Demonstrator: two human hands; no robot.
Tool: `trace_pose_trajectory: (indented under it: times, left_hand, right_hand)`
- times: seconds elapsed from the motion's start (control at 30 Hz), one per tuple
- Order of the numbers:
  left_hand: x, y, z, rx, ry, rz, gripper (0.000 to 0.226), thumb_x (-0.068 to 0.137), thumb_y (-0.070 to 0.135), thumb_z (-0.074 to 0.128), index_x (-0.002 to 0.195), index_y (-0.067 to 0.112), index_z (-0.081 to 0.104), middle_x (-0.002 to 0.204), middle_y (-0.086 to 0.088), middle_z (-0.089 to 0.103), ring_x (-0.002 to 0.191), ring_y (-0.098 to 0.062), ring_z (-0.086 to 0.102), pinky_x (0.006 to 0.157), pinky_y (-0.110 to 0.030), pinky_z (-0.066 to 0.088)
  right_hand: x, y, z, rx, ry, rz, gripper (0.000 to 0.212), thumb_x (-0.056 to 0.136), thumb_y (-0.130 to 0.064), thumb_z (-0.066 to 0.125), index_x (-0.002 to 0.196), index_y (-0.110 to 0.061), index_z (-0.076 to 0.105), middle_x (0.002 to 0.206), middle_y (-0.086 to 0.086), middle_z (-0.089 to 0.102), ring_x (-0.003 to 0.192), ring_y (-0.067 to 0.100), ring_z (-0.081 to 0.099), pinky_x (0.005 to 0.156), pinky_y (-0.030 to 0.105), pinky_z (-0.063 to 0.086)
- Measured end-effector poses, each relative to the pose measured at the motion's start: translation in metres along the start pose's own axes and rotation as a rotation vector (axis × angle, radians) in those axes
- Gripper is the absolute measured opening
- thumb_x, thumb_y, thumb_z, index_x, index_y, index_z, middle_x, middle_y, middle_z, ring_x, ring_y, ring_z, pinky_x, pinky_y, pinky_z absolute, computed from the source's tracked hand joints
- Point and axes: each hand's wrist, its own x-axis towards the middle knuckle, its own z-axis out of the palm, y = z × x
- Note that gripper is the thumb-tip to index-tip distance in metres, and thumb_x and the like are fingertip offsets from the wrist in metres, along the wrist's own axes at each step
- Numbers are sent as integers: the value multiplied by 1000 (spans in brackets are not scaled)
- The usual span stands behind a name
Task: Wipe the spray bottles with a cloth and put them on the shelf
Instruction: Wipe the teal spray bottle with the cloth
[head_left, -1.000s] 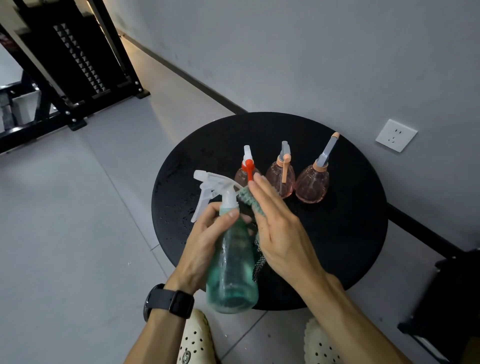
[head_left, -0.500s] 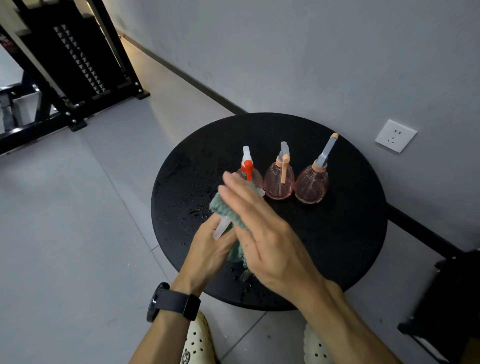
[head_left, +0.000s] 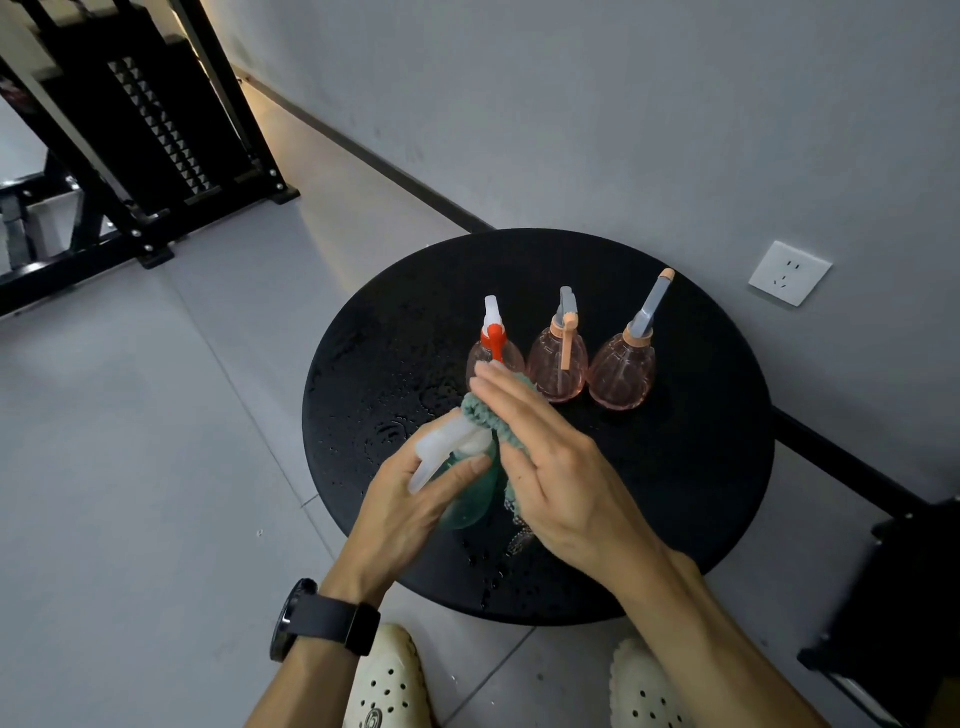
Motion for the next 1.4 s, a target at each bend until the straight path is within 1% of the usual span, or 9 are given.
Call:
trace_pose_trajectory:
  times: [0.2, 0.33, 0.5, 0.6, 0.73, 1.0, 1.13, 1.27, 1.4]
  left_hand:
    - [0, -1, -2, 1, 23, -47, 33, 86, 38, 74, 118, 39, 68, 121, 18, 69, 118, -3, 61, 104, -33, 44]
    - [3, -5, -7, -18, 134, -65, 28, 80, 44, 74, 107, 44, 70, 114, 14, 72, 109, -8, 66, 100, -39, 50]
    - [8, -7, -17, 20, 413, -48, 17, 83, 39, 73, 100, 36, 72, 97, 19, 74, 93, -2, 69, 77, -18, 51]
    - [15, -14, -29, 144, 533, -42, 2, 89, 39, 71, 90, 39, 69, 87, 15, 73, 81, -3, 67, 71, -26, 51]
    - [25, -28, -41, 216, 596, -76, 18, 92, 44, 67, 101, 28, 68, 90, 7, 70, 85, -14, 66, 76, -37, 52]
    - [38, -50, -48, 280, 646, -98, 29, 95, 45, 61, 115, 25, 65, 94, 15, 69, 86, 3, 63, 70, -10, 42]
    - [43, -56, -46, 371, 667, -86, 33, 96, 44, 59, 111, 15, 62, 89, -1, 66, 76, -16, 57, 65, -26, 41]
    - [47, -66, -49, 415, 687, -76, 38, 98, 46, 56, 116, 12, 61, 83, -1, 61, 73, -21, 56, 72, -40, 50]
    - [50, -70, -50, 463, 721, -74, 39, 99, 44, 54, 115, 10, 61, 82, 0, 62, 71, -24, 59, 67, -36, 46]
  right_hand:
    - [-1, 14, 1, -69, 130, 162, 52, 95, -13, 37, 147, -14, 37, 155, -5, 33, 141, -2, 26, 110, 7, 22]
    - [-2, 17, -3, -95, 213, 199, 49, 97, -7, 40, 146, -10, 39, 152, -3, 36, 138, -5, 23, 107, 1, 18]
    - [-2, 17, -5, -77, 215, 222, 49, 98, 0, 44, 146, -10, 39, 152, -2, 37, 136, -6, 24, 106, 0, 18]
    - [-2, 17, -4, -71, 215, 223, 49, 98, -1, 44, 146, -10, 39, 151, -2, 37, 136, -7, 24, 106, 0, 19]
    - [-2, 18, -4, -65, 209, 239, 48, 99, -3, 44, 146, -11, 40, 151, -2, 38, 135, -7, 26, 107, 2, 20]
    - [-4, 20, -2, -62, 150, 283, 47, 99, -4, 42, 146, -12, 40, 153, -5, 36, 137, -4, 29, 107, 2, 20]
    - [-4, 21, -1, -62, 140, 293, 48, 99, -3, 42, 146, -12, 40, 153, -5, 36, 136, -4, 29, 104, -2, 19]
    - [-4, 21, 2, -54, 130, 286, 47, 99, -3, 42, 145, -12, 41, 152, -5, 37, 134, -7, 28, 104, -1, 19]
    - [-4, 23, 3, -52, 131, 281, 48, 98, -2, 43, 145, -12, 41, 151, -6, 38, 132, -10, 27, 104, -2, 19]
